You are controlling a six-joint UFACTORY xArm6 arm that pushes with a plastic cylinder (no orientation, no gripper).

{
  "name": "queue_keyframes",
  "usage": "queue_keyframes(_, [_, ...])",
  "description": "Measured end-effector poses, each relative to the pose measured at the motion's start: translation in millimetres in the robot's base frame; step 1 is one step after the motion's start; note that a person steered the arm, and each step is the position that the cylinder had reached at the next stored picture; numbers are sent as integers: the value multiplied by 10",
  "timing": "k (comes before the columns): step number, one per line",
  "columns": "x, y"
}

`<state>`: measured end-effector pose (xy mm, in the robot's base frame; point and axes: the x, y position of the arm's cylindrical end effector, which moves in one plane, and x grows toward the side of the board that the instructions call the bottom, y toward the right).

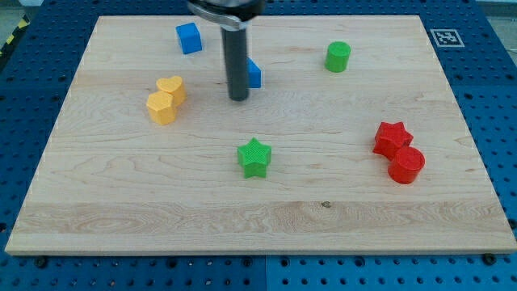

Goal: Move the green circle towards the red star

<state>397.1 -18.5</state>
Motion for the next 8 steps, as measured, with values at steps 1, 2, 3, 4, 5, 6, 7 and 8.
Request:
queue_keyframes(1, [260,242])
queue_keyframes(2, [287,512])
queue_keyframes(3, [287,853])
queue_keyframes(4, [287,857])
queue_keyframes(5, [286,857])
queue_keyframes(6, [229,870])
queue_keyframes(7, [120,938])
queue_keyframes(8, [120,1076])
